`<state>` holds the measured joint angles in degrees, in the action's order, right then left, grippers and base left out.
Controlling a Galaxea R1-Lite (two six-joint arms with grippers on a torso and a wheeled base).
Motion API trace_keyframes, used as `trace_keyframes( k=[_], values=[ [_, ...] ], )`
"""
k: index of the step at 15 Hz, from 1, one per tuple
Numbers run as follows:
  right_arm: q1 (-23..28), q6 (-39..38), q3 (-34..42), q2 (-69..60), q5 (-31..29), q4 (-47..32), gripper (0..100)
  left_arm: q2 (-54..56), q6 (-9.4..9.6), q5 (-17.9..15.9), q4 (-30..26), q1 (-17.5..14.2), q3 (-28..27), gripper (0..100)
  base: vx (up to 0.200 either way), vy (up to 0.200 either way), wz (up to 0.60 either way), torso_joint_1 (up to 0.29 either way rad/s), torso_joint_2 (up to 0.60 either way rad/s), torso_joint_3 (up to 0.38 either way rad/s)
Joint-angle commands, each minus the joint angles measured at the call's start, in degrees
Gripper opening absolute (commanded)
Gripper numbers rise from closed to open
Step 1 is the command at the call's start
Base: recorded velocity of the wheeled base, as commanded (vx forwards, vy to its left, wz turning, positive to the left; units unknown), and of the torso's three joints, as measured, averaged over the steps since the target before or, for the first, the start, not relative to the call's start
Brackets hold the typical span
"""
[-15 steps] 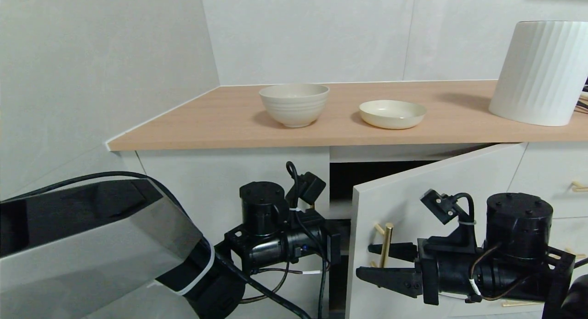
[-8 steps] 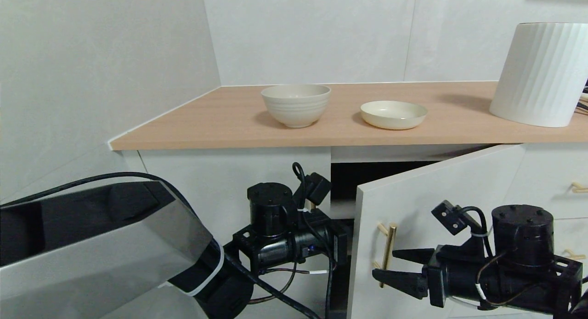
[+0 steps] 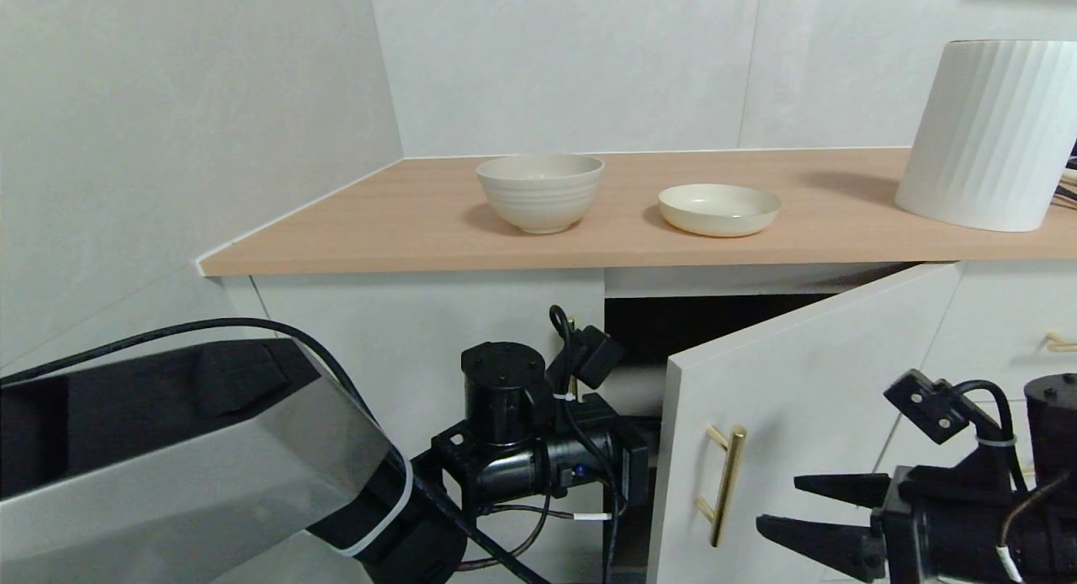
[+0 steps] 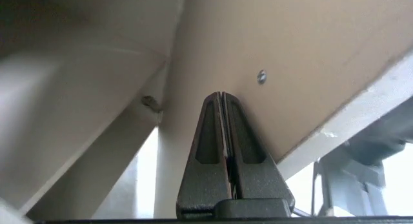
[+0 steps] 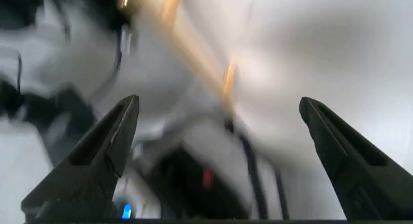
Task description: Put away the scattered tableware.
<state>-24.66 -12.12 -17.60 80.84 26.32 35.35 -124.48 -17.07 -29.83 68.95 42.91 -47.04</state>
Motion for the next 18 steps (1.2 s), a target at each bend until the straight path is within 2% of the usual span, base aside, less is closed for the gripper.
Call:
trace_keyframes(
  k=[1, 5, 10, 11, 13, 14, 17, 18],
  values=[
    [1.11, 3.68, -4.46, -11.05, -0.04, -9.51, 100, 0.2, -0.16, 0.47, -0.4, 0.68, -0.33, 0, 0.0, 0.0, 0.0, 0.0, 0.0, 0.0],
    [1.99, 4.65, -4.46, -11.58, -0.04, -11.18, 100, 0.03, -0.34, 0.56, -2.77, 2.0, -2.26, 0, 0.0, 0.0, 0.0, 0.0, 0.0, 0.0],
    [1.99, 4.91, -4.37, -11.49, -0.04, -11.18, 100, -0.5, -0.86, 1.27, -8.22, 2.09, -7.27, 0, -0.2, 0.0, 0.0, 0.005, 0.01, 0.001],
    [1.99, 4.91, -4.37, -11.49, -0.04, -11.18, 100, -1.47, -2.18, 1.27, -9.18, 2.09, -9.47, 0, -0.2, 0.0, 0.0, -0.002, 0.01, 0.002],
    [1.99, 5.0, -4.37, -11.58, -0.04, -11.18, 100, -3.05, -3.24, 1.27, -9.36, 2.09, -11.58, 0, 0.0, 0.0, 0.0, 0.0, 0.0, 0.0],
    [1.99, 5.0, -4.37, -11.58, -0.04, -11.18, 100, -4.37, -3.32, 1.27, -11.29, 2.09, -13.6, 0, 0.0, 0.0, 0.0, 0.0, 0.0, 0.0],
    [1.99, 5.0, -4.37, -11.67, -0.04, -11.18, 100, -4.28, -3.32, 1.35, -12.08, 2.09, -14.04, 0, 0.0, 0.0, 0.0, 0.0, 0.0, 0.0],
    [1.99, 4.91, -4.37, -11.75, -0.04, -11.18, 100, -4.37, -3.32, 1.27, -12.44, 2.09, -14.57, 0, -0.2, 0.0, 0.0, 0.012, 0.0, 0.007]
  ],
)
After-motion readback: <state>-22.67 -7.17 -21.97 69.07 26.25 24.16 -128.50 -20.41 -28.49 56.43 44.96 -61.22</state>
